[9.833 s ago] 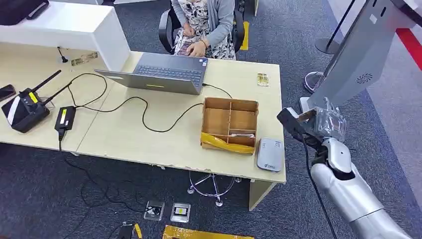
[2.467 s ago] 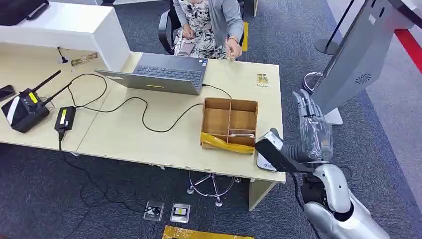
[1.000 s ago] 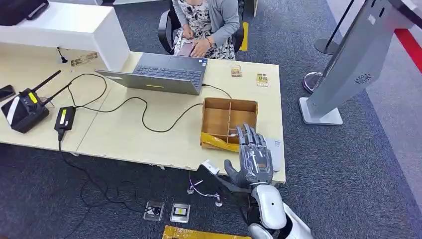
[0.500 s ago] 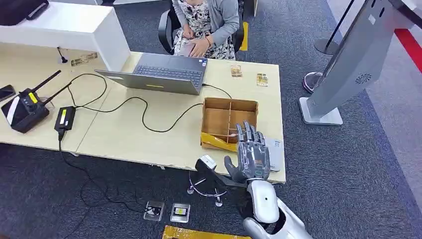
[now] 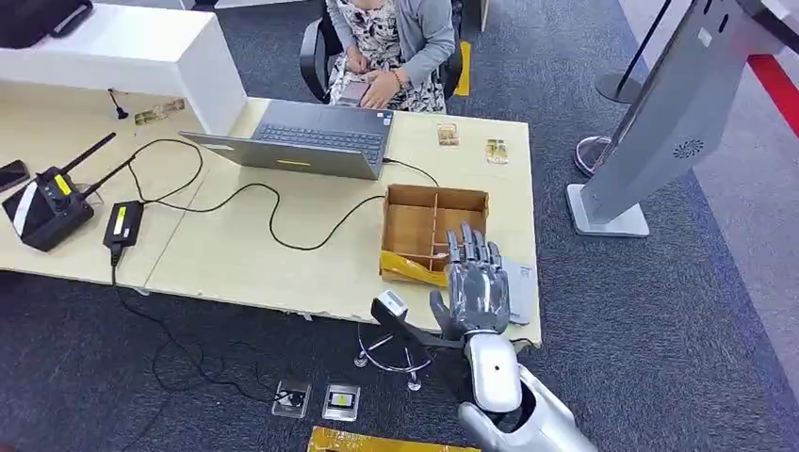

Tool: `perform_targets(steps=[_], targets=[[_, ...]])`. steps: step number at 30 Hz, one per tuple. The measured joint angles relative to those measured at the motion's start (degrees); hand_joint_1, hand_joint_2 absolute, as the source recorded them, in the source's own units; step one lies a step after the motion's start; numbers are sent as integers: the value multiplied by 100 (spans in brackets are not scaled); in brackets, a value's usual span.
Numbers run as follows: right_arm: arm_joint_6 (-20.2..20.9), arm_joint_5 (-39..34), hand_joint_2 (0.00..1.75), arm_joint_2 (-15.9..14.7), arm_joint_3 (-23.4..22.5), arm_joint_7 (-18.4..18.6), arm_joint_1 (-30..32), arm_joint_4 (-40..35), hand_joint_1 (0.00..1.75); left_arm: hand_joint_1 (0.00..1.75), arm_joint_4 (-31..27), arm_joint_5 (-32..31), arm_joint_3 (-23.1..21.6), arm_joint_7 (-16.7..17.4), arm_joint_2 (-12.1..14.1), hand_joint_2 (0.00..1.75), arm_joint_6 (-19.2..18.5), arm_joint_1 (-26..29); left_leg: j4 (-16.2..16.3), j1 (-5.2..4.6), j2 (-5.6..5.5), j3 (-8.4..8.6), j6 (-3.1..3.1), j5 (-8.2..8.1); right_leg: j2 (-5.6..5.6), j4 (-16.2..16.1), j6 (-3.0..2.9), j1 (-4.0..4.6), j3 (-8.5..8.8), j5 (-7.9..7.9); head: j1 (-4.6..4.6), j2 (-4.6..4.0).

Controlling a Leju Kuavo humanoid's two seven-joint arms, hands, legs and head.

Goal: Pass the card to the sensor for recognition and then transmit it.

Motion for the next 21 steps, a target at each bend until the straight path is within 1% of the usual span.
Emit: perform_targets(steps=[3,7,15,21], targets=[[-4,-7,175,2,-2,15,-17,72,0,0,0,-66,-2,-72,39,0,-79,-1,0,0,0,0,0,0,2,0,0,0,0,0,0,0],[57,-37,175,35,-2,28,-45,188,0,0,0,-118,-31,-79,105,0,-146,-3,0,0,0,0,0,0,2,1,0,0,-1,0,-2,0],[105,-22,175,142,0,-2,-146,437,0,0,0,-131,-46,-79,138,0,-153,-3,0,0,0,0,0,0,3,1,0,0,-1,0,-2,0],[122,0,175,227,0,-39,-347,656,0,0,0,-194,-48,-79,149,0,-177,-3,0,0,0,1,-1,1,2,1,0,0,-1,0,-2,0]])
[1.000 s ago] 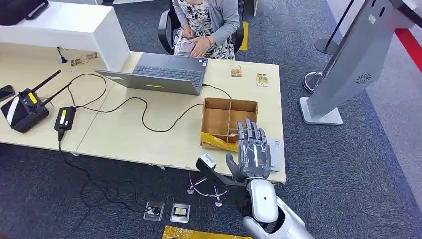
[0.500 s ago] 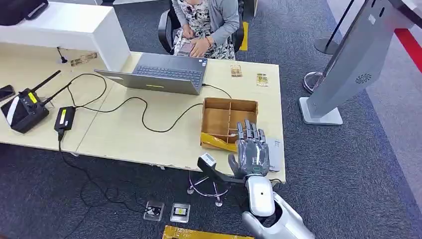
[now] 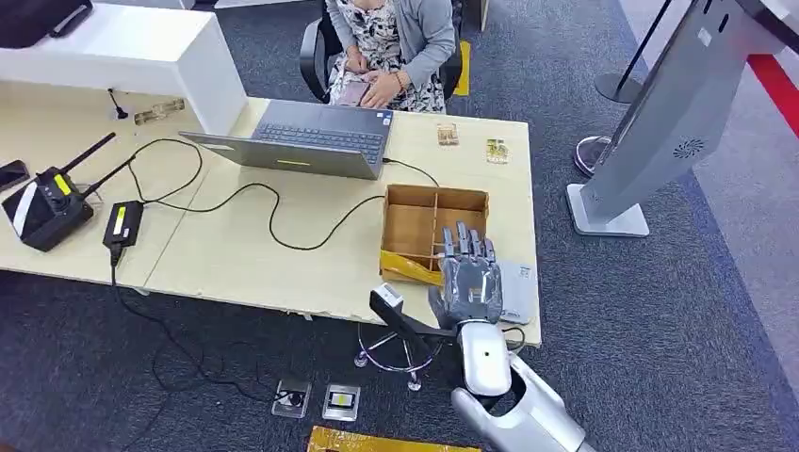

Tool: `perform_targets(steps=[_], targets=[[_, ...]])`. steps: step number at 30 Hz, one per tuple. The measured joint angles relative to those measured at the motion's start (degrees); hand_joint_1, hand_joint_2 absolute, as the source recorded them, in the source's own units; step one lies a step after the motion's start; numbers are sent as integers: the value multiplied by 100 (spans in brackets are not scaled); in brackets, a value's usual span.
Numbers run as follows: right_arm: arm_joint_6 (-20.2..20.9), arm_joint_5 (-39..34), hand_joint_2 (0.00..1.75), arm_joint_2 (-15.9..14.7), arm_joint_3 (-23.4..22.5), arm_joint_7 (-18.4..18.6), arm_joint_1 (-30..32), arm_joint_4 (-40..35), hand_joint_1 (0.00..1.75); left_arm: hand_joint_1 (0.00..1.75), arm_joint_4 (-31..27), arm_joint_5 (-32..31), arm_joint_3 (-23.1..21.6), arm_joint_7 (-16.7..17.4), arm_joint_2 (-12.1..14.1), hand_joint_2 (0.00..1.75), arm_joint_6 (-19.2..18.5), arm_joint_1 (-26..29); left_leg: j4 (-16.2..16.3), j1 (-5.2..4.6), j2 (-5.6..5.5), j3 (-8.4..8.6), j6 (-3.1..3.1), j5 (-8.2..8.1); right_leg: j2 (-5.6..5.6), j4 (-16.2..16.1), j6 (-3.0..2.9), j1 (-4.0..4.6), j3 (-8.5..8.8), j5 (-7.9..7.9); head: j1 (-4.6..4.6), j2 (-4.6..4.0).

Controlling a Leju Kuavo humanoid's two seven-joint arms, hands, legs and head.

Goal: Pass the card to the sensor for recognition and then transmit it.

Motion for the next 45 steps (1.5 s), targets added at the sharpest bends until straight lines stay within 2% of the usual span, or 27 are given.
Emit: perform_targets(steps=[15,27,41,42,43,45], targets=[[66,-87,175,0,-11,125,-219,409,0,0,0,-33,-129,-57,31,0,-155,1,0,0,0,0,0,0,0,0,0,0,0,0,2,0],[99,-184,175,44,-48,164,-351,682,0,0,0,-59,-142,17,48,0,-101,0,0,0,0,0,0,0,1,0,0,0,0,0,0,0],[35,-417,175,190,-48,-17,-525,1134,0,0,0,-74,-195,44,48,0,17,-6,0,0,0,0,0,0,1,0,0,0,-1,0,0,0],[31,-424,175,195,-48,-26,-534,1176,26,0,0,-74,-203,46,46,0,22,-6,0,0,0,0,0,0,1,0,0,0,0,0,2,0],[24,-428,175,201,-48,-35,-538,1205,175,0,0,-74,-221,46,48,0,22,-7,0,0,0,-1,0,0,1,0,0,0,0,0,2,0],[2,-446,175,234,-48,-46,-539,1268,175,0,0,-74,-236,46,48,0,22,-7,0,0,0,0,0,0,2,0,0,0,-1,0,0,0]])
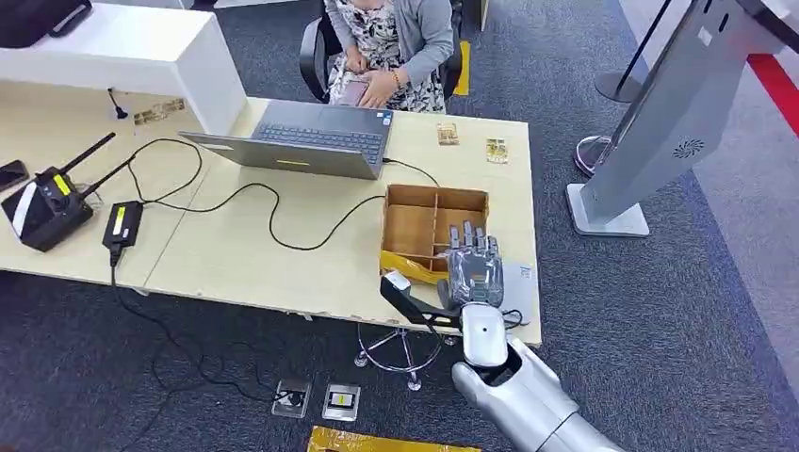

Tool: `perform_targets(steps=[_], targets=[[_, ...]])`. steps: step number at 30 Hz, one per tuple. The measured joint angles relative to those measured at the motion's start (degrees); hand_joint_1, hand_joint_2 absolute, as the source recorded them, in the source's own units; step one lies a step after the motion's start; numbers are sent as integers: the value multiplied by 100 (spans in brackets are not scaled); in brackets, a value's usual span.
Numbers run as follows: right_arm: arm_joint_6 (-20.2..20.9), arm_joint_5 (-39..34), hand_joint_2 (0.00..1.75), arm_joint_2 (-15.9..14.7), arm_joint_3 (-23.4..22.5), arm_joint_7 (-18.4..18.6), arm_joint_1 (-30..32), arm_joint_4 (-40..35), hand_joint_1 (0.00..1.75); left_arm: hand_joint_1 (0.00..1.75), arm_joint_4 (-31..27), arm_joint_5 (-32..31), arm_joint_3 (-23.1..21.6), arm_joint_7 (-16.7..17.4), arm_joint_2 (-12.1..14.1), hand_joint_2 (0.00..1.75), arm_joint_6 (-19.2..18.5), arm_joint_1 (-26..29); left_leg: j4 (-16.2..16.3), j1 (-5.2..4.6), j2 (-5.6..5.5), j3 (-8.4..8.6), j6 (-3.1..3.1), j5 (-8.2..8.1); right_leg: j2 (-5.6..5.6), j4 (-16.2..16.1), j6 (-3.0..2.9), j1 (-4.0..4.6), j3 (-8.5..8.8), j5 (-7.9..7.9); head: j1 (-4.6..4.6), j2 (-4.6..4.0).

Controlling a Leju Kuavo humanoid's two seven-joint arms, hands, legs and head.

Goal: Pass the card to the sensor for recognition and then transmit it.

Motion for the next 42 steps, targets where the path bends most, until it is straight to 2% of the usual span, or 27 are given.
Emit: perform_targets(steps=[17,31,42], targets=[[-85,-50,175,29,2,20,-150,317,175,0,0,20,-29,50,0,0,46,-4,1,0,0,2,0,0,0,0,0,0,1,0,2,0],[-317,-214,175,48,24,-252,-223,453,175,0,0,15,-42,48,0,0,63,-4,1,0,1,2,0,0,2,1,0,0,1,1,2,0],[-339,-107,175,92,66,-251,-413,468,175,0,0,2,-48,46,0,0,85,-5,1,0,1,-1,0,1,4,2,0,0,0,1,2,0]])
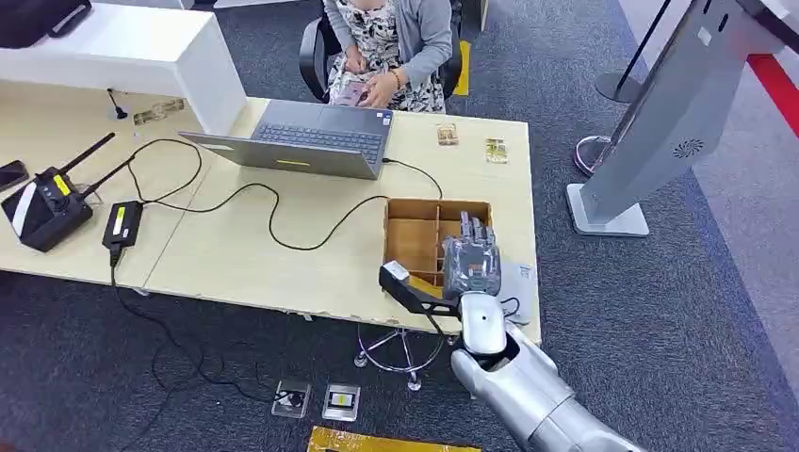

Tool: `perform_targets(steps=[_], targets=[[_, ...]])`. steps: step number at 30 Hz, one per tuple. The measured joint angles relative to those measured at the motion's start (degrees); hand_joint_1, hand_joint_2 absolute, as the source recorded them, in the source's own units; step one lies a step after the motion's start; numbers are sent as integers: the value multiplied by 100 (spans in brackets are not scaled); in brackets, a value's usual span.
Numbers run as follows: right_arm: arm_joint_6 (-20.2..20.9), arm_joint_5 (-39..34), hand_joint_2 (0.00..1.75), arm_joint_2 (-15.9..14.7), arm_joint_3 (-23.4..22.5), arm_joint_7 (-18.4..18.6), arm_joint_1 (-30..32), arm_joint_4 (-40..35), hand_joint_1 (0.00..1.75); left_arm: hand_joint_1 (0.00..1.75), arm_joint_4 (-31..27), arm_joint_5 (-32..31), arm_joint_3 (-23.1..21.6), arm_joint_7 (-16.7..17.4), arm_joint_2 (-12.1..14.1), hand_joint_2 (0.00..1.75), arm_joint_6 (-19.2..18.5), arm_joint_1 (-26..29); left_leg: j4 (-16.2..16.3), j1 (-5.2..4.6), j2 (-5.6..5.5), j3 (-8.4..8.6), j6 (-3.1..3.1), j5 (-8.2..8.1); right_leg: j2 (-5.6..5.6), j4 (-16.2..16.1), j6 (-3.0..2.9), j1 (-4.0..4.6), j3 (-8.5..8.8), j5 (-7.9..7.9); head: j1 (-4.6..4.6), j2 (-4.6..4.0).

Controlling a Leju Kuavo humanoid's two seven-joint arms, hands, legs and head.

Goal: Pass the card to the sensor for recognition and then transmit it.

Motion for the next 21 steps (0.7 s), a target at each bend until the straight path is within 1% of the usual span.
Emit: perform_targets(steps=[2,8,11,14,17,21], targets=[[64,173,175,0,15,22,-198,-144,175,0,0,-4,0,-11,0,0,11,0,0,0,5,1,0,1,8,0,1,0,-2,2,-2,0],[509,540,175,2,50,37,-868,-638,175,0,0,-61,-4,-122,-2,0,-13,1,1,0,5,3,-1,5,8,2,1,0,-1,3,-2,0],[623,636,175,4,79,26,-1141,-874,175,0,0,-79,-13,-159,0,0,-50,-2,1,0,5,3,-1,5,8,2,1,0,-1,3,-2,0],[662,673,175,44,81,11,-1263,-962,175,0,0,-81,-42,-175,0,0,-101,-1,0,0,5,2,-1,4,7,1,1,0,-1,2,-2,0],[531,664,175,65,96,-63,-1283,-940,175,0,0,-90,-46,-149,0,0,-120,-2,0,0,4,0,-1,4,7,1,1,0,-1,2,0,0],[511,539,175,182,120,-381,-1469,-605,175,0,0,-79,-52,-109,0,0,-103,-4,0,0,5,1,-1,4,7,1,1,0,0,3,0,0]])
